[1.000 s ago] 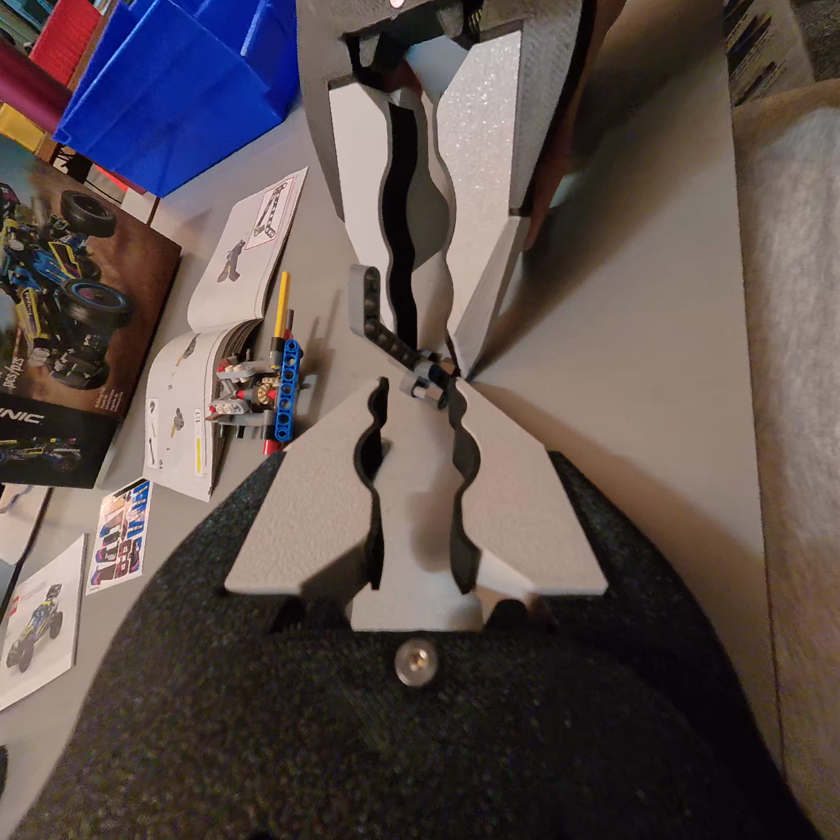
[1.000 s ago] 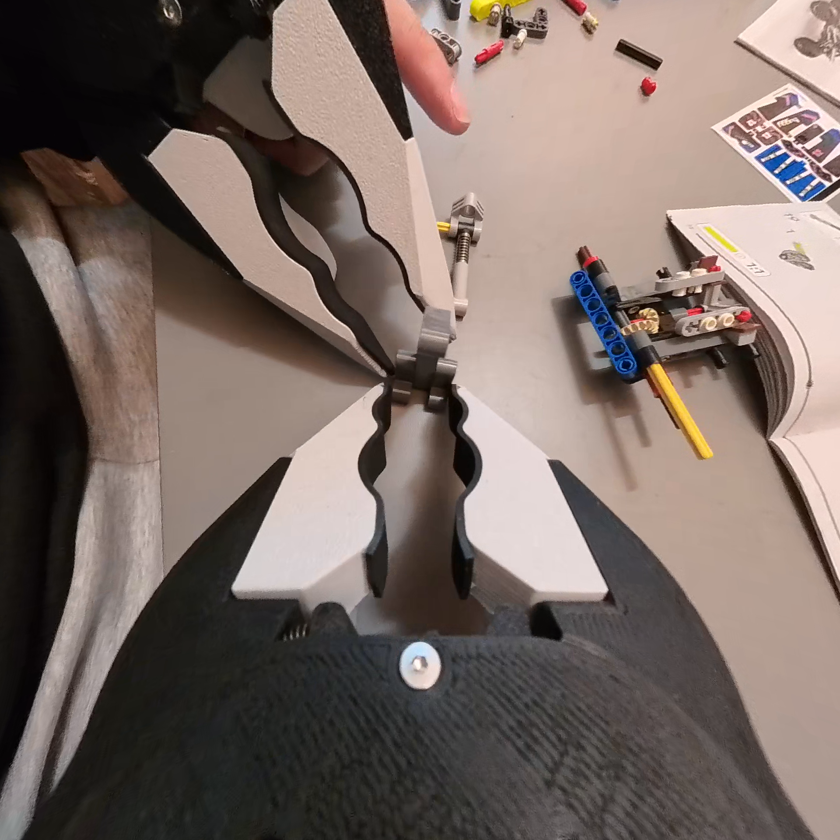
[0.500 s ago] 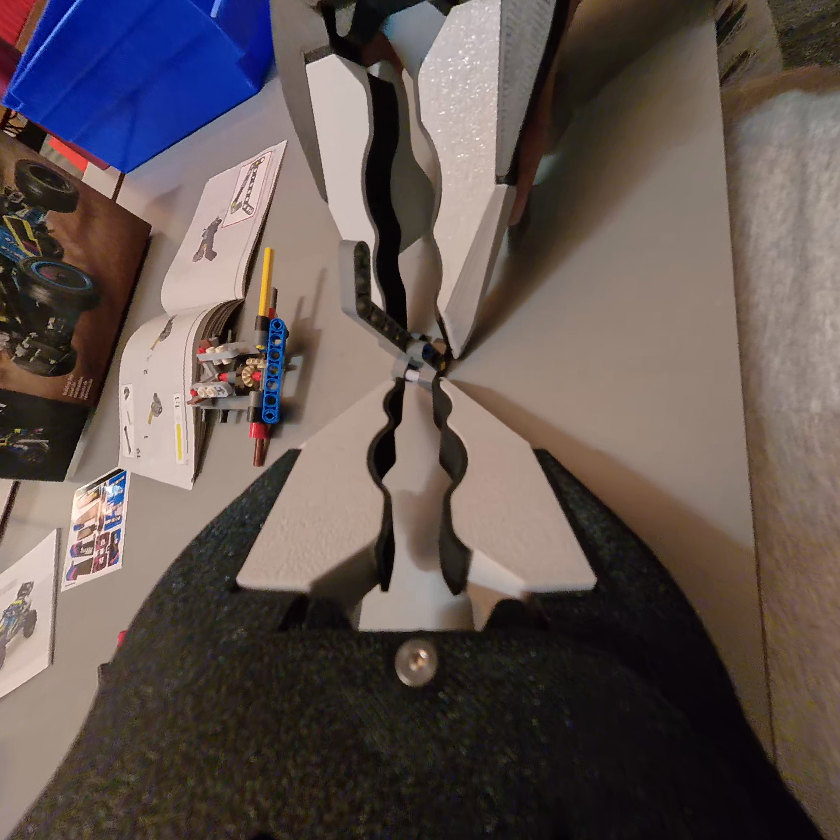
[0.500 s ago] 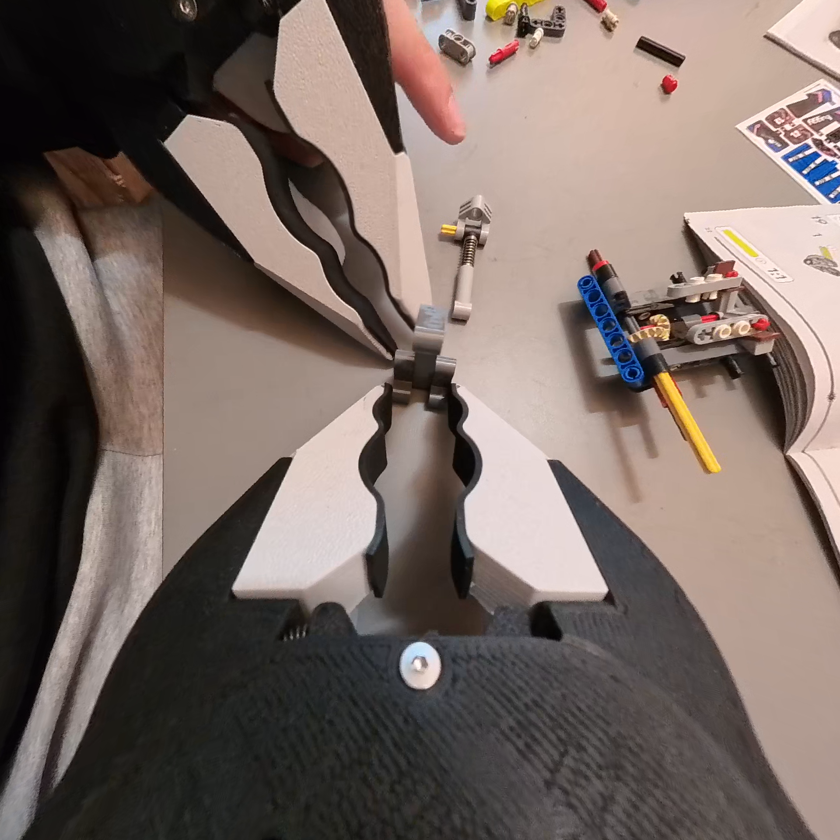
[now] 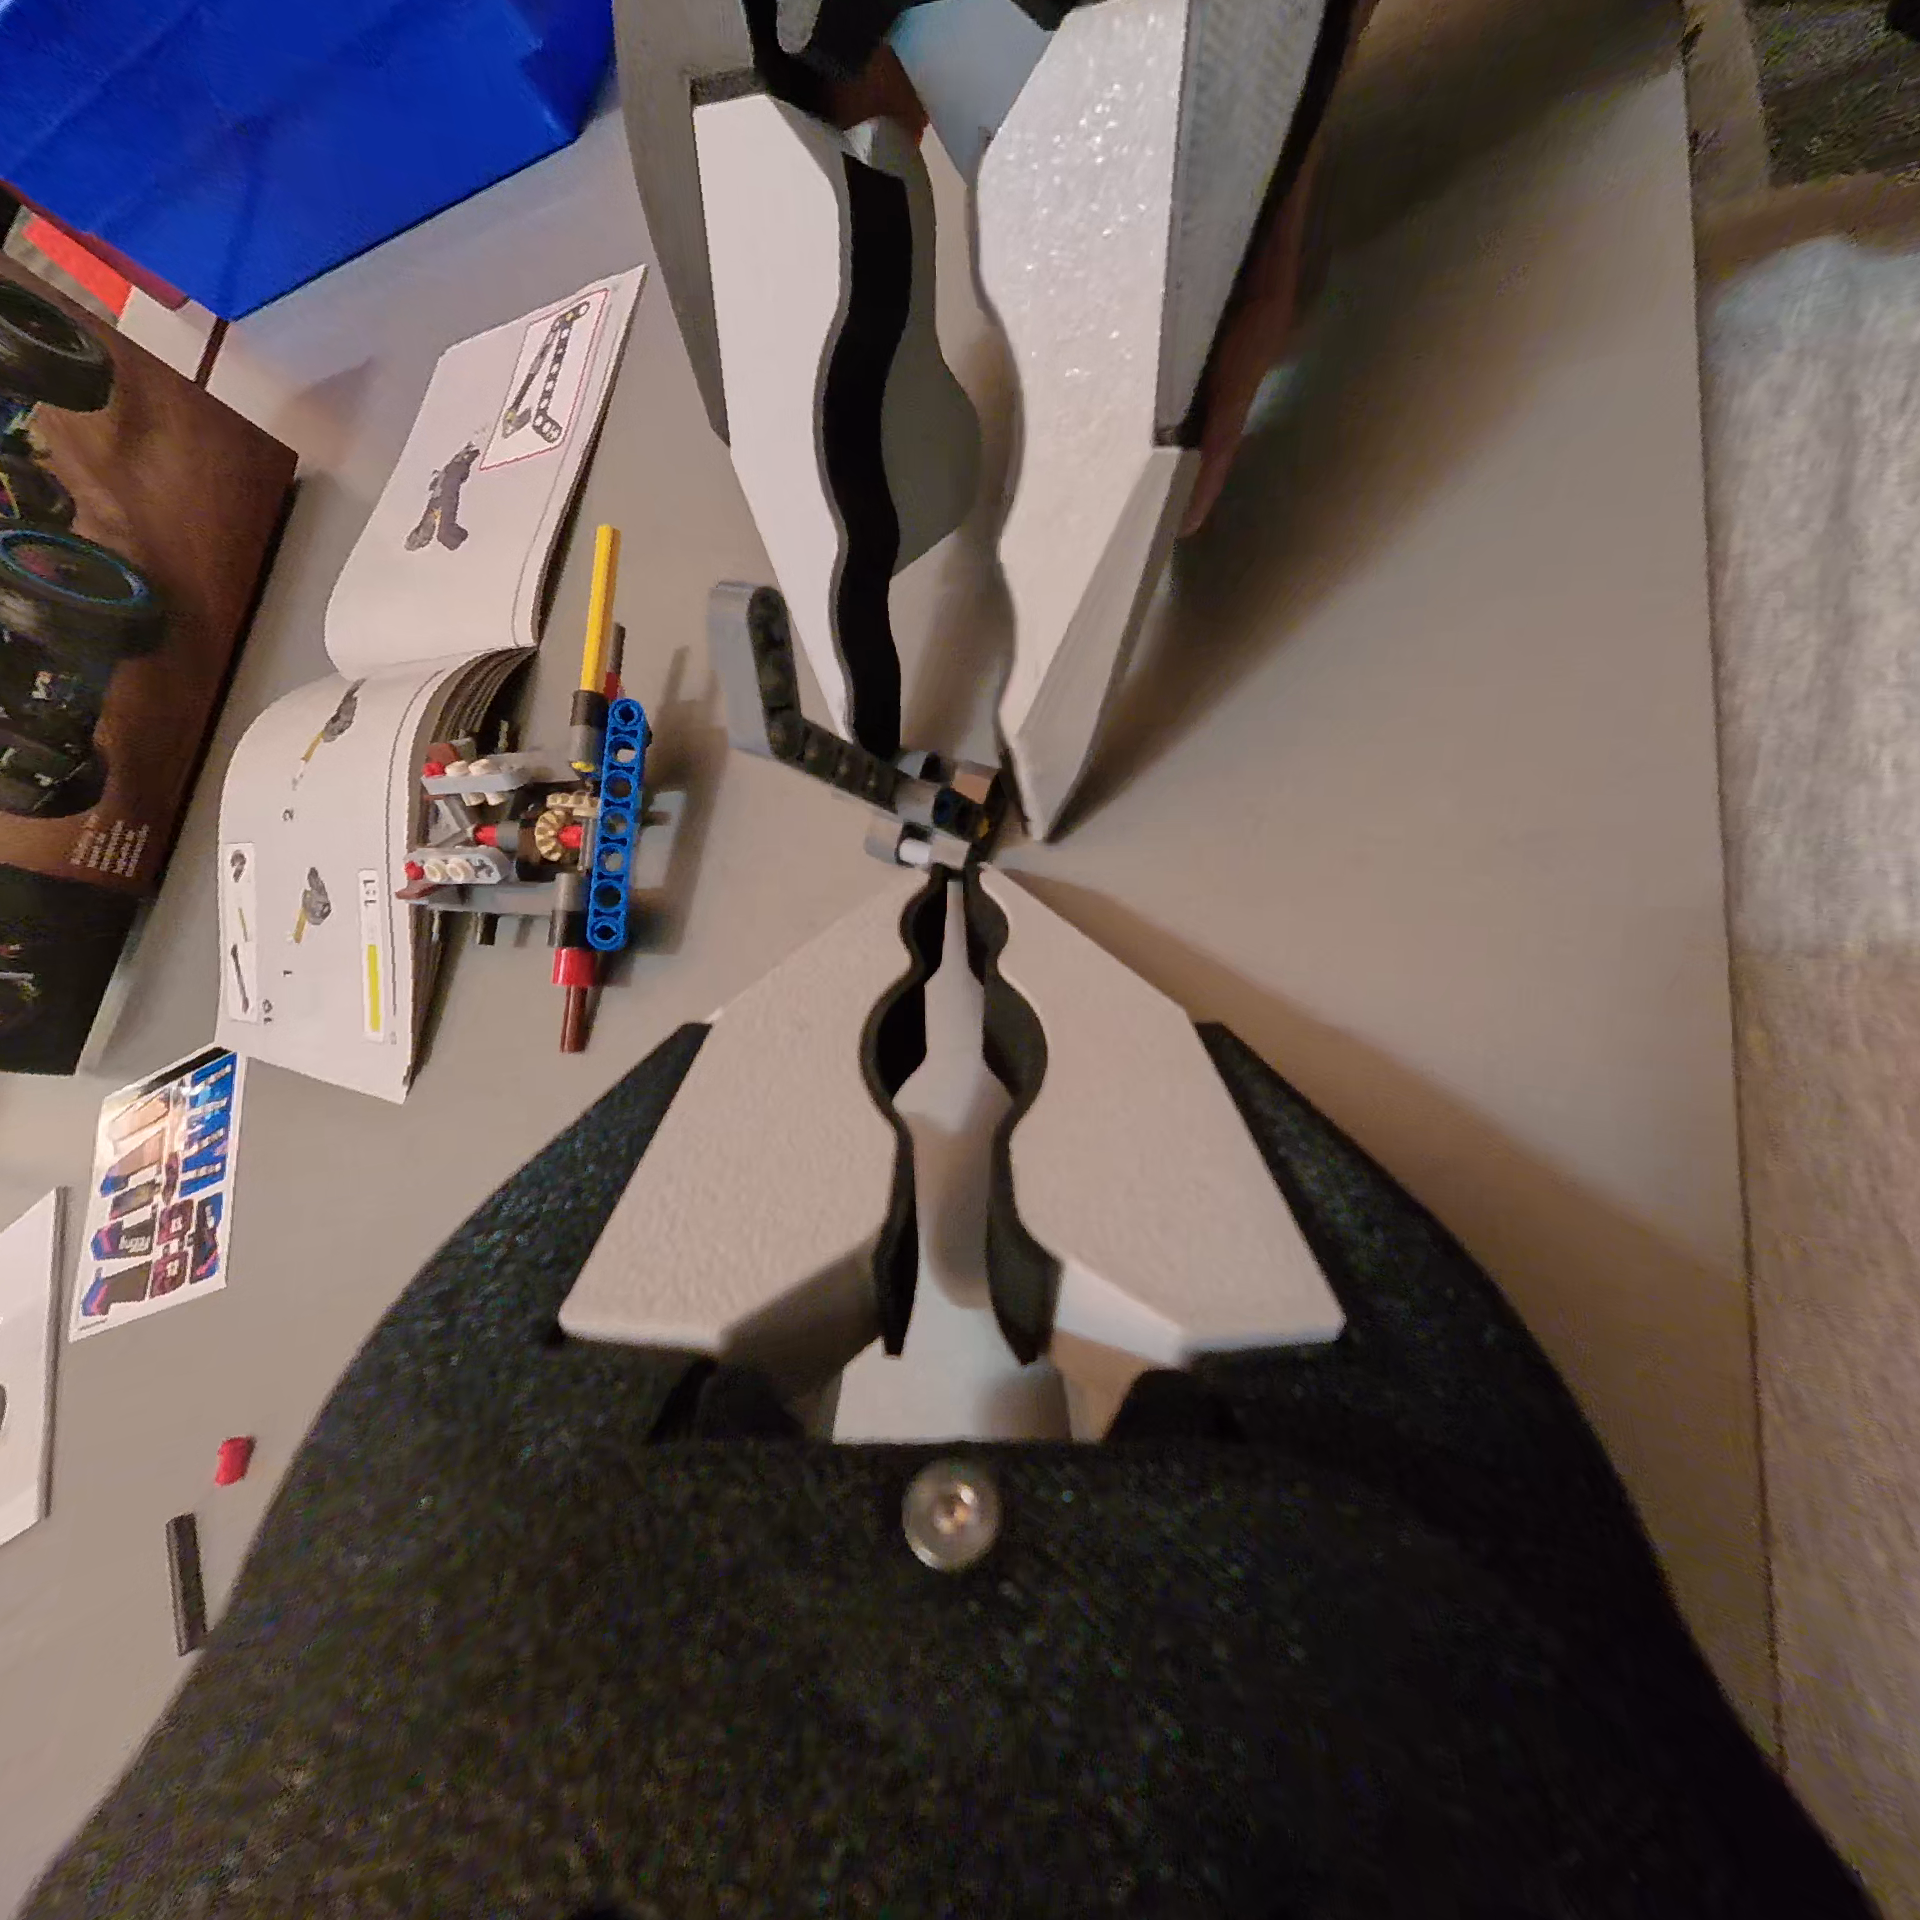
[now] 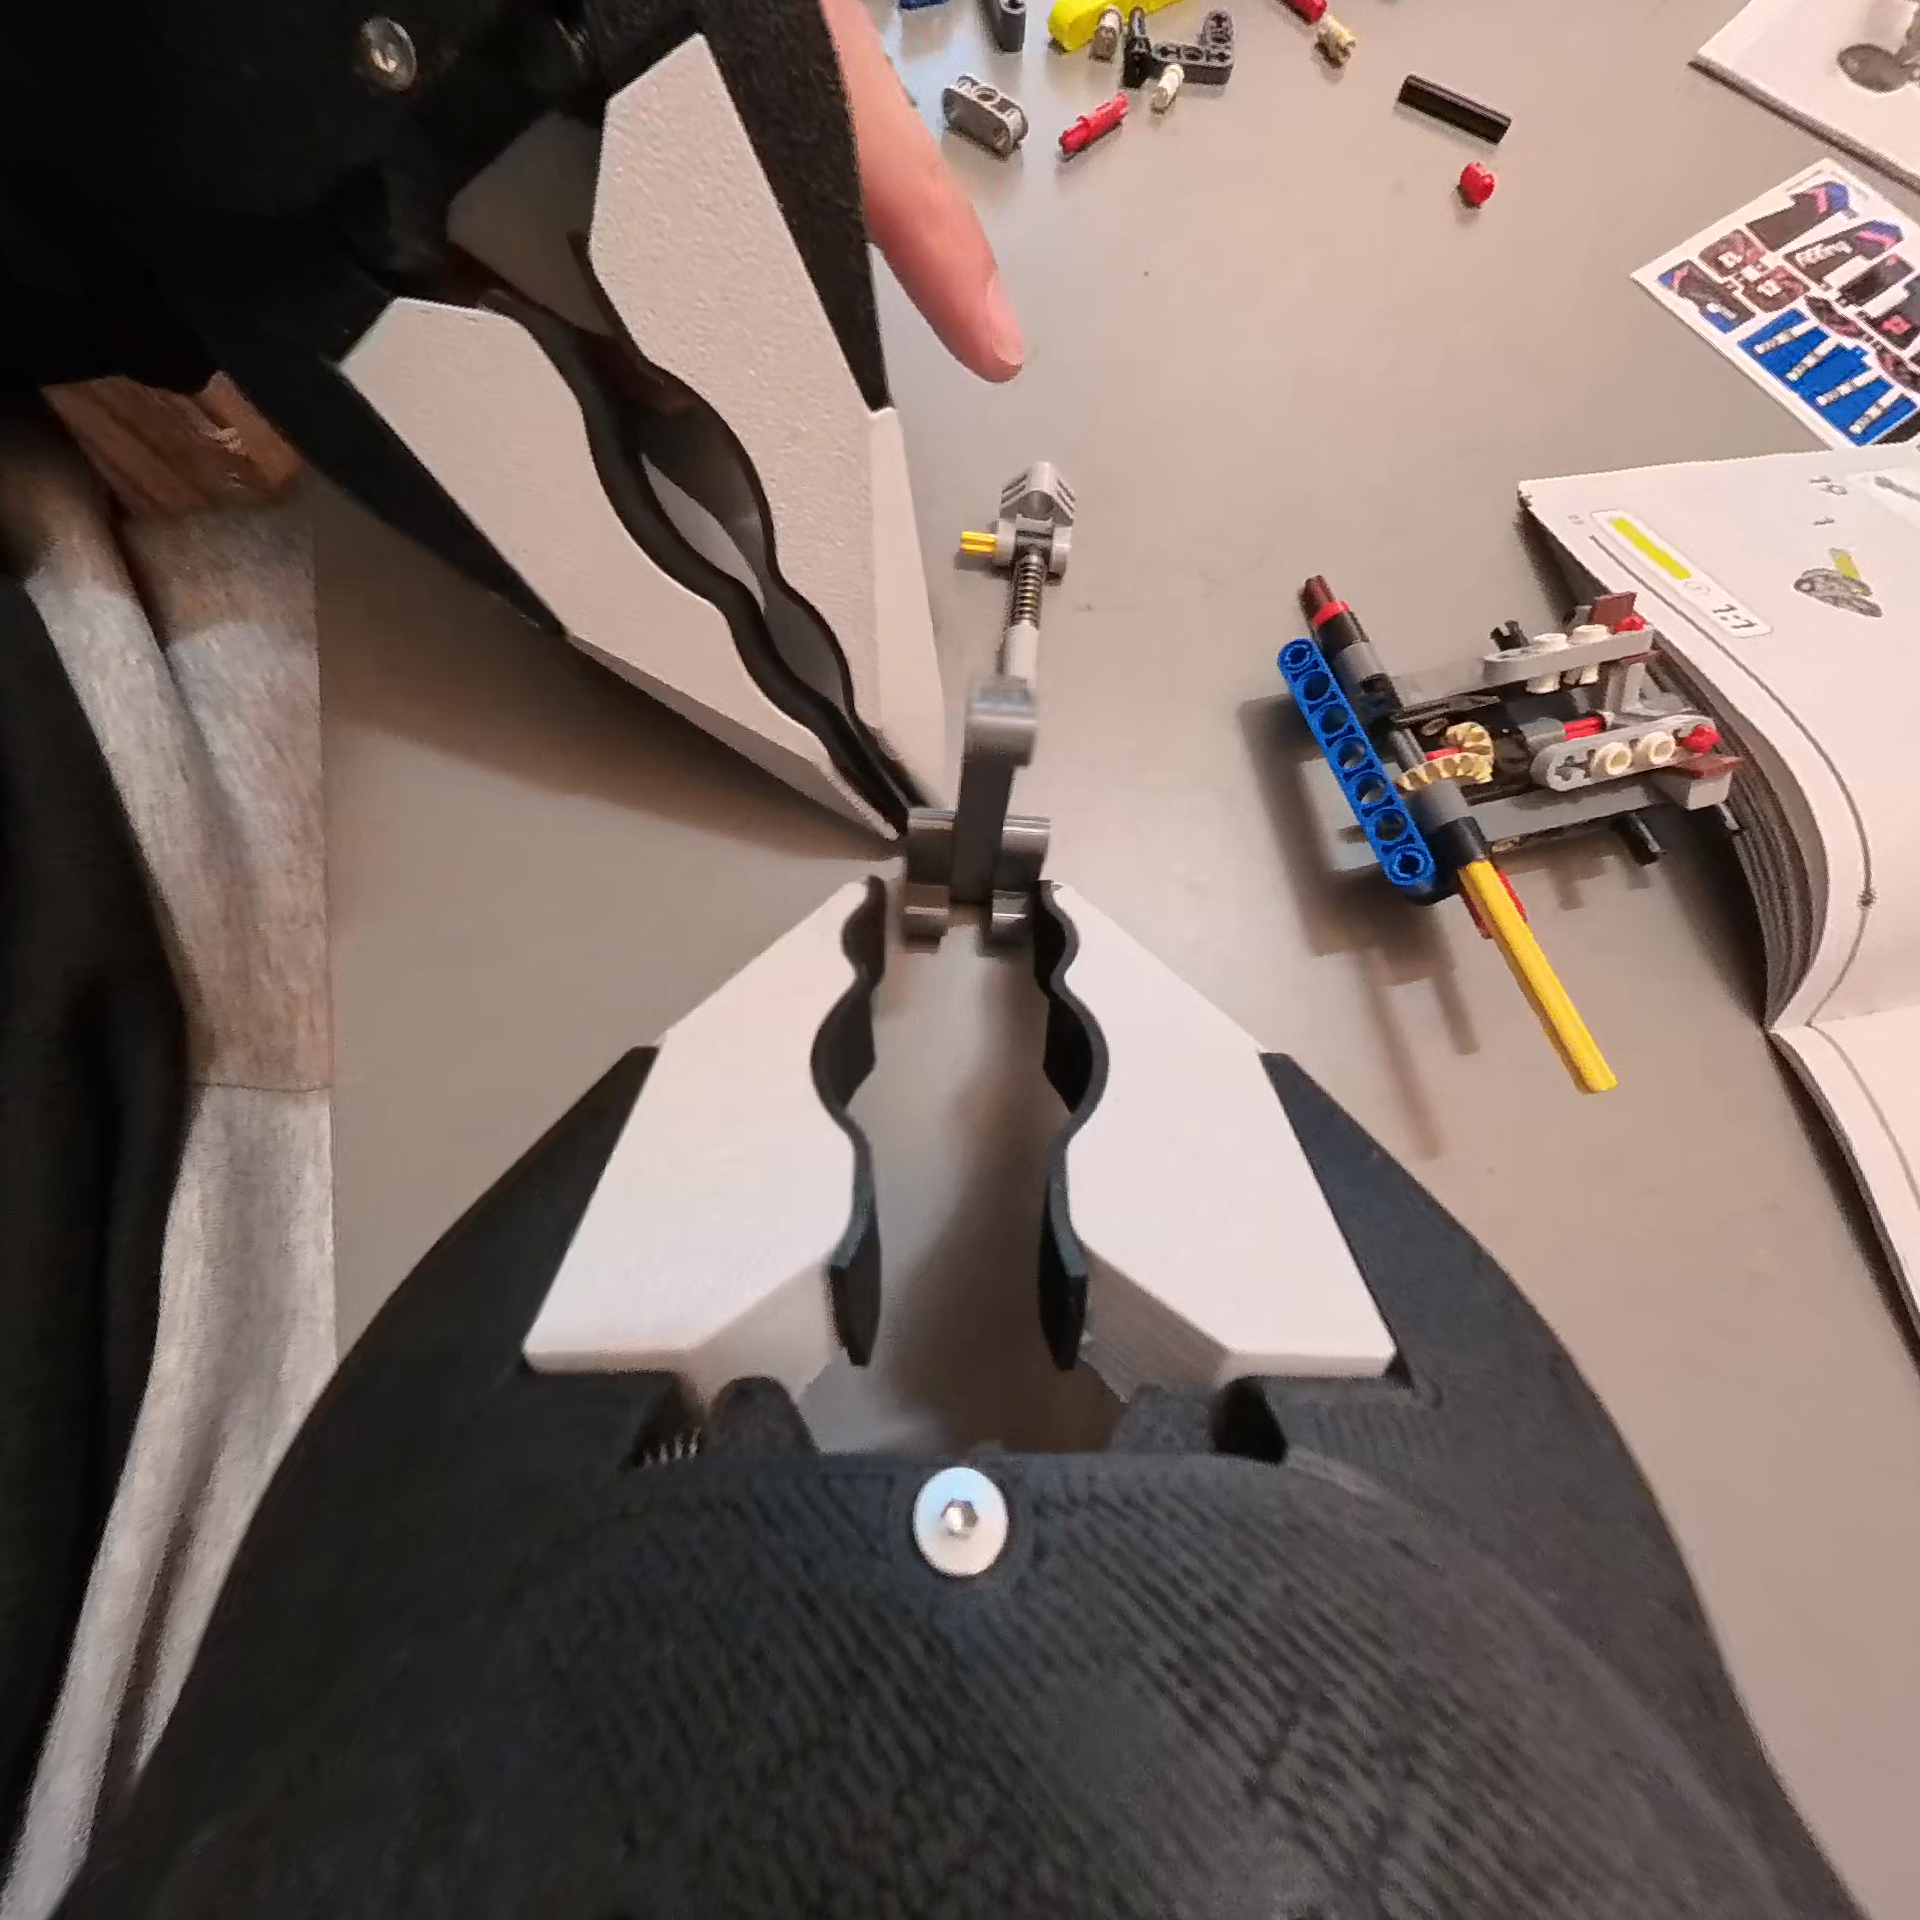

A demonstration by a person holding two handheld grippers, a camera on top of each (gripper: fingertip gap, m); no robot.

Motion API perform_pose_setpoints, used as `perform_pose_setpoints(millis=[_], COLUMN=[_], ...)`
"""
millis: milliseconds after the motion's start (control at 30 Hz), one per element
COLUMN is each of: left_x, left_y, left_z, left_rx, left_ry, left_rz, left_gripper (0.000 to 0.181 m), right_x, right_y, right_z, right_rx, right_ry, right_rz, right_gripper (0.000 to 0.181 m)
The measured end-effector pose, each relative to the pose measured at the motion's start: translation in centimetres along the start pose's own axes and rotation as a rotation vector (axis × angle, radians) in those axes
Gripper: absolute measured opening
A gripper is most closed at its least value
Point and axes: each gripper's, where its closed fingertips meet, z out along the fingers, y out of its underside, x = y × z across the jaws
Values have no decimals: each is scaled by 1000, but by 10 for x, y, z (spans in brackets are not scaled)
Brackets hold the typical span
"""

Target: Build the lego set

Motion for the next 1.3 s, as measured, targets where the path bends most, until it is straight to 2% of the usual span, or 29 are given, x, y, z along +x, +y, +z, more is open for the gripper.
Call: perform_pose_setpoints(millis=[33, 300, 367, 533, 833, 933, 1067, 1200, 1300], left_x=[1, 1, 1, 1, 0, 0, 0, 0, -1], left_y=[0, 0, 0, 0, 4, 4, 4, 4, 5], left_z=[0, 0, 0, 0, -2, -3, -3, -3, -3], left_rx=[3, 6, 5, 4, -3, -1, -1, -1, -2], left_ry=[5, 8, 15, 30, 95, 103, 106, 111, 104], left_rz=[0, -1, -4, -24, -119, -132, -134, -144, -148], left_gripper=[2, 2, 1, 1, 8, 12, 12, 12, 14], right_x=[0, 2, 6, 5, 1, 7, 3, 1, 3], right_y=[0, -2, -2, -5, -6, -7, -3, -2, -2], right_z=[0, 2, 2, 5, 8, 6, 2, 3, 3], right_rx=[-1, 0, 3, 3, 2, 11, 8, 3, 3], right_ry=[-4, -3, 22, 1, -37, 31, 6, -24, -10], right_rz=[5, 6, -6, -9, -32, -56, -45, -40, -35], right_gripper=[23, 24, 33, 37, 24, 37, 38, 24, 24])
